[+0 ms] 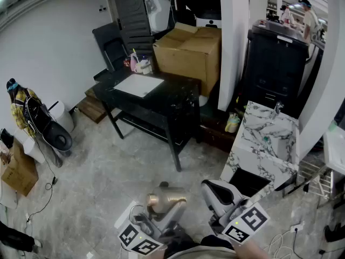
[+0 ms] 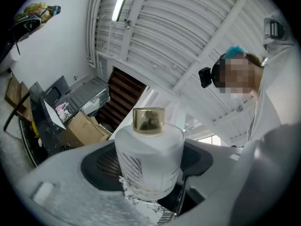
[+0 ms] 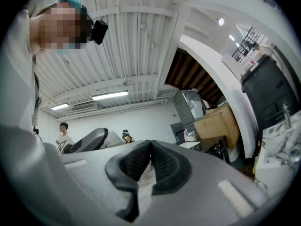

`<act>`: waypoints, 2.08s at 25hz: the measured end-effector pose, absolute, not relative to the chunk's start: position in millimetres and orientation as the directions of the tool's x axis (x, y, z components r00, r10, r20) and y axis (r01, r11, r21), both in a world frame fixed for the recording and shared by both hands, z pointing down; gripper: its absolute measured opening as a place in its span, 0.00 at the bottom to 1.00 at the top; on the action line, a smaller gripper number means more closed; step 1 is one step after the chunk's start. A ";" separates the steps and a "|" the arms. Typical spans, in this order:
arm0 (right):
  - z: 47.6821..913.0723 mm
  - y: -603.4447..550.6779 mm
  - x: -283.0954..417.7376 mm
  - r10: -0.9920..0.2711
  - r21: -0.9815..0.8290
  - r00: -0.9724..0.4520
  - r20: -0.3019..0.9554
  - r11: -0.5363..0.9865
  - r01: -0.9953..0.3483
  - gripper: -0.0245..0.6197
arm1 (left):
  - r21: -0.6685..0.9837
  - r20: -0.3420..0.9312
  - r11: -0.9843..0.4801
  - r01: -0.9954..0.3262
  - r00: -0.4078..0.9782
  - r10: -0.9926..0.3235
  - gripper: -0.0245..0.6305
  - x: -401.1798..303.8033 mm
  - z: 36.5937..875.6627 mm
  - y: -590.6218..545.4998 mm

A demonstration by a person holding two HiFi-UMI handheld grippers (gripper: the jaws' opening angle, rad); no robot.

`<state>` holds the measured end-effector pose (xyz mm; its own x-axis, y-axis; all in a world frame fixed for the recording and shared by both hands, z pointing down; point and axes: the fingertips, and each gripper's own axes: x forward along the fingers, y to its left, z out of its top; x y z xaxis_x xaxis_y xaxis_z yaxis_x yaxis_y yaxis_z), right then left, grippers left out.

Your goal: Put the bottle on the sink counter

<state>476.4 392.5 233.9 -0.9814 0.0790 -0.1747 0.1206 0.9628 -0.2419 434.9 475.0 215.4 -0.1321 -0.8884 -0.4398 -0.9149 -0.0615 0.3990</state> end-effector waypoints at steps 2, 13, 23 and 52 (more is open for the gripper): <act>233.7 404.0 476.6 0.097 -0.203 -0.981 -0.166 0.970 0.131 0.04 | 0.403 -0.446 -0.068 -0.913 -0.131 -0.885 0.55 437.5 216.0 479.3; 238.5 422.2 492.2 0.104 -0.189 -0.984 -0.143 0.973 0.130 0.04 | 0.424 -0.508 -0.136 -0.896 -0.111 -0.854 0.55 448.0 215.6 498.2; 235.6 435.9 465.5 0.160 -0.291 -0.964 -0.210 0.931 0.218 0.04 | 0.432 -0.497 -0.137 -0.891 -0.109 -0.861 0.55 437.9 219.2 496.3; 218.4 290.5 175.6 -0.069 -0.151 -0.967 -0.244 0.988 -0.033 0.04 | 0.393 -0.544 -0.361 -0.846 0.103 -0.833 0.55 133.0 204.3 358.2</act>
